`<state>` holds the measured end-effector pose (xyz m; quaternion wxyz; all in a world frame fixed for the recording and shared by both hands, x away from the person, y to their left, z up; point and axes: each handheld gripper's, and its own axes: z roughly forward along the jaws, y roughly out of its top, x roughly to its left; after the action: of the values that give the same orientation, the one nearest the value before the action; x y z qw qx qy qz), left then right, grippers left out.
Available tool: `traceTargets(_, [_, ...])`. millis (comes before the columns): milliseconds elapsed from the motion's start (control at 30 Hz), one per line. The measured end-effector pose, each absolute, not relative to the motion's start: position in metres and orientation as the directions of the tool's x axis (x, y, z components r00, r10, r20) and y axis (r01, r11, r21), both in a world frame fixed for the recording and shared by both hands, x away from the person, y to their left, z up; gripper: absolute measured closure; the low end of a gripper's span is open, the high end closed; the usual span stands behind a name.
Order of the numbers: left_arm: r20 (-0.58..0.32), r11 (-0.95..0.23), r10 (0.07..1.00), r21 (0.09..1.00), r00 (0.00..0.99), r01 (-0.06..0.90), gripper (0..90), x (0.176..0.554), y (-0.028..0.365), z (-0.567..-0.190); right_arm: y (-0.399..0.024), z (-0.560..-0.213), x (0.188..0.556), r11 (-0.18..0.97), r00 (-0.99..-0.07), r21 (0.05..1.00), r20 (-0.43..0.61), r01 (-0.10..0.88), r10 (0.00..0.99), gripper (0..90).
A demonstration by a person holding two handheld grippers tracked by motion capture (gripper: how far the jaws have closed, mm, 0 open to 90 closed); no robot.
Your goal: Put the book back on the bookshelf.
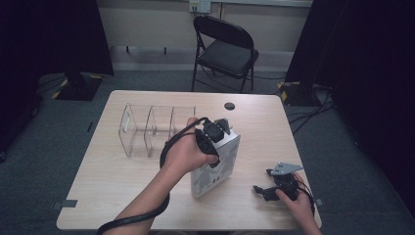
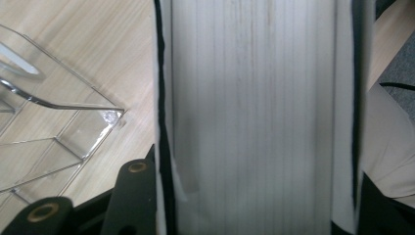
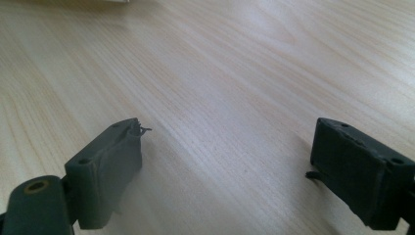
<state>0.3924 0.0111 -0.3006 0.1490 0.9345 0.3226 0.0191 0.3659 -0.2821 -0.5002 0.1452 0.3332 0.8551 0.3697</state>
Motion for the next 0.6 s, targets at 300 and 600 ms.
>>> traceTargets(300, [-0.052,-0.736,0.628,0.286,0.777,0.614,52.7,0.391,0.022,-0.293,-0.282,-0.5,0.366,0.506,-0.737,0.728,-0.001,0.463,0.676,10.9])
traceTargets(600, [-0.062,-0.717,0.65,0.28,0.758,0.638,52.7,0.391,0.035,-0.292,-0.282,-0.5,0.366,0.506,-0.737,0.728,-0.001,0.462,0.676,10.9])
